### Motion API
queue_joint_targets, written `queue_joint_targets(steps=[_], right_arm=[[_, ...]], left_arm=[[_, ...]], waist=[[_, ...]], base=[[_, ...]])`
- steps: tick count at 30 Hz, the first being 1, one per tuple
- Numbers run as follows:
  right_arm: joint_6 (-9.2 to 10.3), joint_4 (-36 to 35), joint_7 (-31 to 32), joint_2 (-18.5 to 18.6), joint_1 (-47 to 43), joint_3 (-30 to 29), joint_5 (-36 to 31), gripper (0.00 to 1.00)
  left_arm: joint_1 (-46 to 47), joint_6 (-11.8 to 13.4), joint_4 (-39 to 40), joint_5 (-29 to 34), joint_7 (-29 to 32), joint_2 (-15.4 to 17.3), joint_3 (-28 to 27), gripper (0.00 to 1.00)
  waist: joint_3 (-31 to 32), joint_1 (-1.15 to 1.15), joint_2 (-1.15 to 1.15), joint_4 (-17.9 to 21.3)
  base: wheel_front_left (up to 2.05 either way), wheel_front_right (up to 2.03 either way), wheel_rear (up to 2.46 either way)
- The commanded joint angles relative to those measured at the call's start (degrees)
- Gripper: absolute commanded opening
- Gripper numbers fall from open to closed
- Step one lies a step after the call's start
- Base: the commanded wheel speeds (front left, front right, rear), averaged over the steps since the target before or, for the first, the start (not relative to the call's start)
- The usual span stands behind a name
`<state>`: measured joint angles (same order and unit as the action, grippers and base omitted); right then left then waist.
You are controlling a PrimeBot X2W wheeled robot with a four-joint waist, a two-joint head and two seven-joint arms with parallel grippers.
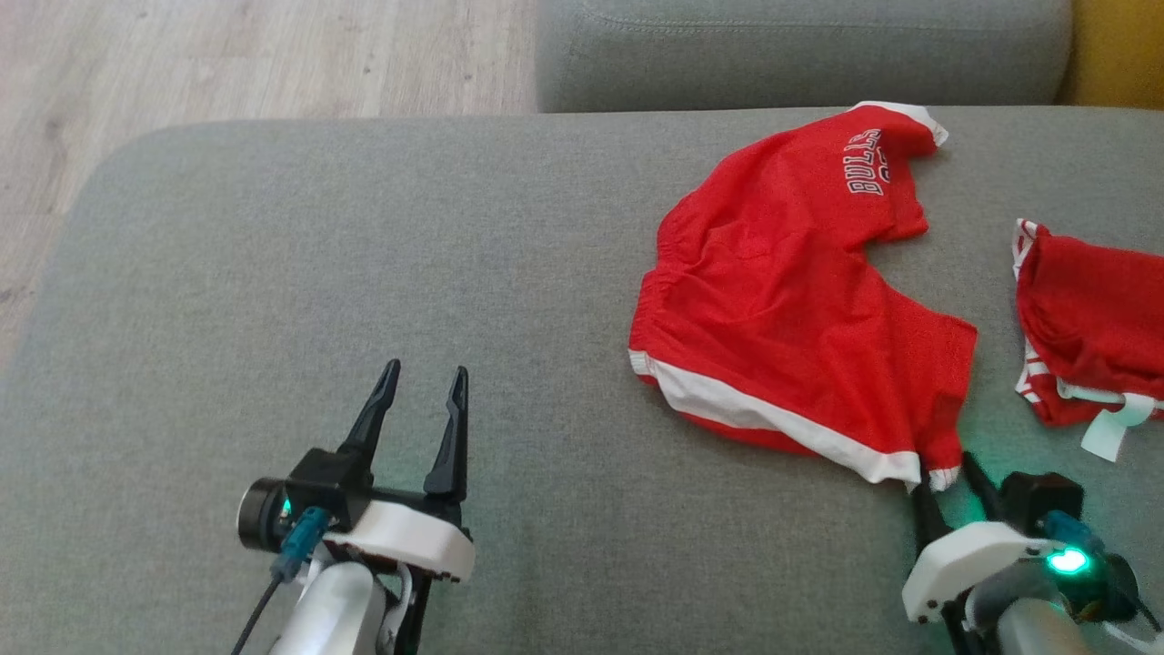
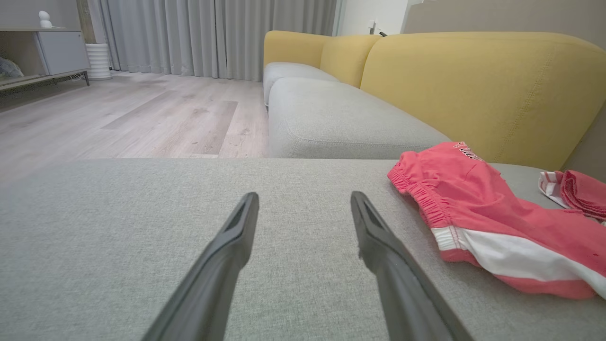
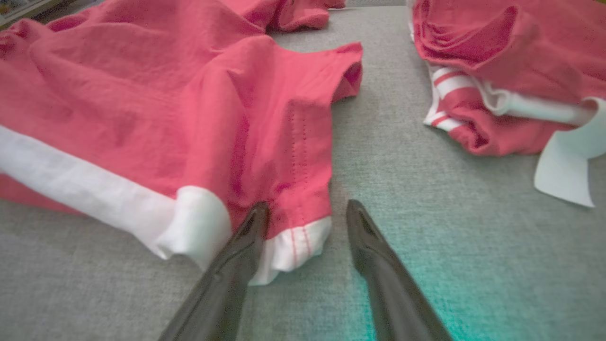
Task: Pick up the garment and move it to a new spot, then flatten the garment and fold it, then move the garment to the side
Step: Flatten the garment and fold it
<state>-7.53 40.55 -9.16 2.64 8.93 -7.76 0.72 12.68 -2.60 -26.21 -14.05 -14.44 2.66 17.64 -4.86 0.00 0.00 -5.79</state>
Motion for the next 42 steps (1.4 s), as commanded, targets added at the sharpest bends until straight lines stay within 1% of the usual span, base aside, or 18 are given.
queue_joint_targets(steps=[1,5,9,11,12,13,14,16,19,22,24,27,28,29,32,35,37,42], right_arm=[[0.04,-0.6,-0.36,0.24,1.12,1.54,-1.75,0.0],[0.04,-2.89,-0.83,0.24,0.77,-2.56,-6.53,0.0],[0.04,-6.93,-0.52,0.24,-0.01,-7.62,-11.34,0.0],[0.04,-8.79,0.09,0.24,-0.61,-8.97,-13.04,0.0],[0.04,-9.62,0.37,0.24,-0.93,-9.37,-13.74,0.04],[0.04,-10.64,0.46,0.24,-1.26,-9.72,-14.89,0.95],[0.04,-11.65,0.39,0.24,-1.49,-10.09,-15.78,1.0],[0.04,-13.42,-0.2,0.24,-1.76,-9.92,-16.83,1.0],[0.04,-15.51,-1.73,0.24,-1.61,-9.65,-16.18,1.0],[0.04,-19.54,-4.43,0.24,-1.69,-7.98,-14.78,1.0],[0.04,-21.28,-5.28,0.24,-2.37,-5.47,-11.97,1.0],[0.04,-22.56,-5.7,0.24,-3.66,-3.27,-7.65,1.0],[0.04,-22.92,-5.75,0.24,-3.97,-2.88,-6.69,1.0],[0.04,-23.63,-5.8,0.24,-4.32,-2.63,-4.26,1.0],[0.04,-24.24,-5.82,0.24,-4.67,-2.47,-1.89,1.0],[0.04,-24.69,-5.82,0.24,-4.52,-2.58,-1.03,1.0],[0.04,-25.02,-5.83,0.24,-4.34,-2.61,-0.57,1.0],[0.04,-25.42,-5.83,0.24,-3.82,-2.77,-0.04,1.0]], left_arm=[[2.19,-0.16,1.41,0.25,-0.56,0.21,-2.16,1.0],[1.91,0.05,1.57,0.0,-0.56,0.21,-2.13,1.0],[1.57,0.24,1.76,-0.23,-0.56,0.21,-2.02,1.0],[1.51,0.32,1.87,-0.34,-0.56,0.21,-1.92,1.0],[1.49,0.35,1.91,-0.38,-0.56,0.21,-1.85,1.0],[1.49,0.38,1.96,-0.42,-0.56,0.21,-1.79,1.0],[1.53,0.4,2.0,-0.46,-0.56,0.21,-1.71,1.0],[1.62,0.42,2.07,-0.54,-0.56,0.21,-1.56,1.0],[1.69,0.43,2.14,-0.62,-0.56,0.21,-1.42,1.0],[1.8,0.36,2.25,-0.66,-0.56,0.21,-1.17,1.0],[1.89,0.3,2.51,-0.68,-0.56,0.21,-1.17,1.0],[1.97,0.13,3.1,-0.86,-0.56,0.21,-1.14,1.0],[2.09,-0.06,3.29,-0.87,-0.56,0.21,-1.05,1.0],[2.5,-0.47,3.78,-0.98,-0.56,0.21,-1.01,1.0],[3.7,-1.6,3.33,-0.74,-0.56,0.22,-0.2,1.0],[5.85,-3.09,1.15,-0.79,-0.56,0.22,1.8,1.0],[7.73,-3.94,-1.18,-0.77,0.1,0.31,4.07,1.0],[12.43,-4.82,-6.13,-3.18,3.18,0.87,10.48,1.0]], waist=[[0.32,0.0,0.0,0.24],[0.87,0.0,0.0,0.83],[1.34,0.0,0.0,1.44],[1.43,0.0,0.0,1.65],[1.47,0.0,0.0,1.76],[1.45,0.0,0.0,1.84],[1.4,0.0,0.0,1.9],[1.33,0.0,0.0,1.95],[1.24,0.0,0.0,1.95],[1.12,0.0,0.0,1.86],[0.96,0.0,0.0,1.87],[0.46,0.0,0.0,1.97],[0.23,0.0,0.0,2.03],[-0.32,0.0,0.0,2.36],[-1.48,0.0,0.0,3.14],[-2.98,0.0,0.0,4.32],[-4.03,0.0,0.0,5.36],[-6.46,0.0,0.0,7.89]], base=[[0.0,0.0,0.0],[0.0,0.0,0.0],[0.0,0.0,0.0],[0.0,0.0,0.0],[0.0,0.0,0.0],[0.0,0.0,0.0],[0.0,0.0,0.0],[0.0,0.0,0.0],[0.0,0.0,0.0],[0.0,0.0,0.0],[0.0,0.0,0.0],[0.0,0.0,0.0],[0.0,0.0,0.0],[0.0,0.0,0.0],[0.0,0.0,0.0],[0.0,0.0,0.0],[0.0,0.0,0.0],[0.0,0.0,0.0]])
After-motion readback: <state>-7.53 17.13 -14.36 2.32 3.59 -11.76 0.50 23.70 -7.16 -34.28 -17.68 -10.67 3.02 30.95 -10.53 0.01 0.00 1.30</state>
